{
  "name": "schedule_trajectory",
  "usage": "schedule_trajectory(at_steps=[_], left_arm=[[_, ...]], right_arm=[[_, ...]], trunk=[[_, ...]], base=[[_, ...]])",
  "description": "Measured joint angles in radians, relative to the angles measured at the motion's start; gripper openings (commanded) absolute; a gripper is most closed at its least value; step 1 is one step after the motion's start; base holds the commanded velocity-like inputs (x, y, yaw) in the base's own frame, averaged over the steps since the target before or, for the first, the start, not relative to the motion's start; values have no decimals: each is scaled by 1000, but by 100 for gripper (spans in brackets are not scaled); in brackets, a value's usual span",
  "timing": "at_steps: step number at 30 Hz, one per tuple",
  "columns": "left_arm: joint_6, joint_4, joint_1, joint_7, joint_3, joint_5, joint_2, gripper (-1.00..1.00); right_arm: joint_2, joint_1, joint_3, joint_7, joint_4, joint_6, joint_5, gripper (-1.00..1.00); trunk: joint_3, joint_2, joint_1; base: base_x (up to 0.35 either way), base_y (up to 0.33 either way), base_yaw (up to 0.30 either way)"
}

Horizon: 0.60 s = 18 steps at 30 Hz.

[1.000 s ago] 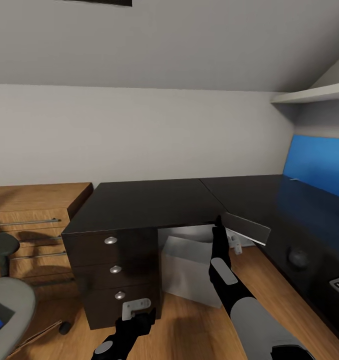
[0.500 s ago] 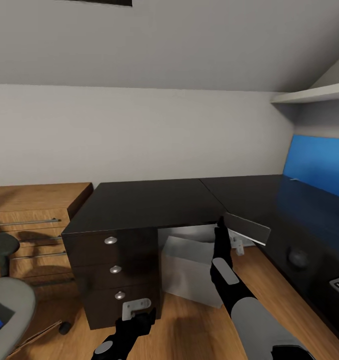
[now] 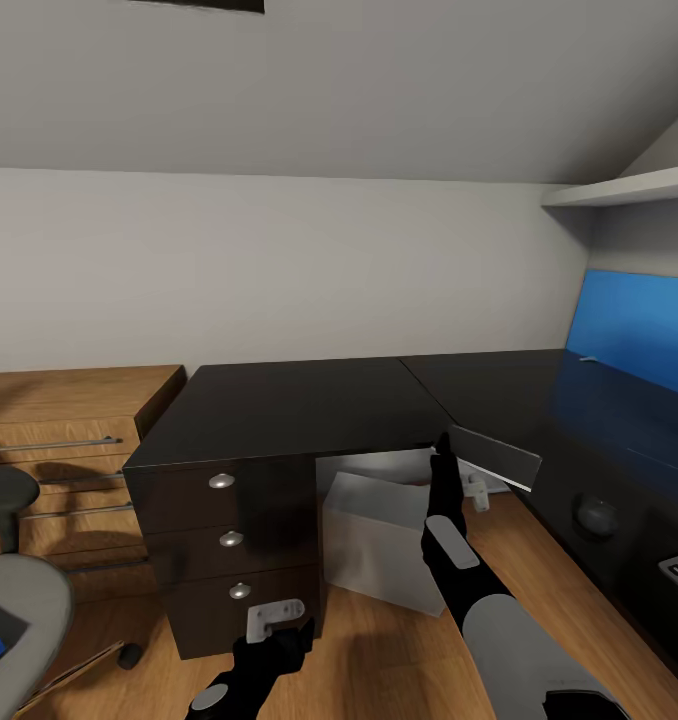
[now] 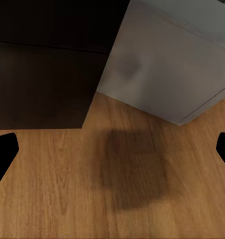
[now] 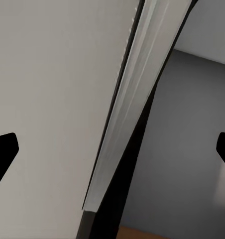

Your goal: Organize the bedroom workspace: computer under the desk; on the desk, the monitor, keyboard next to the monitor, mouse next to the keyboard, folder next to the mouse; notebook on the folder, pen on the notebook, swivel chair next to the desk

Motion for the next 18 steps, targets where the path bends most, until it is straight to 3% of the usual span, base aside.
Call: schedule_trajectory(at_steps=[18], left_arm=[[0, 10, 0, 0, 0, -1, -2, 100]], right_arm=[[0, 0, 1, 0, -3, 0, 0, 100]], trunk=[[0, 0, 0]], base=[[0, 0, 0]])
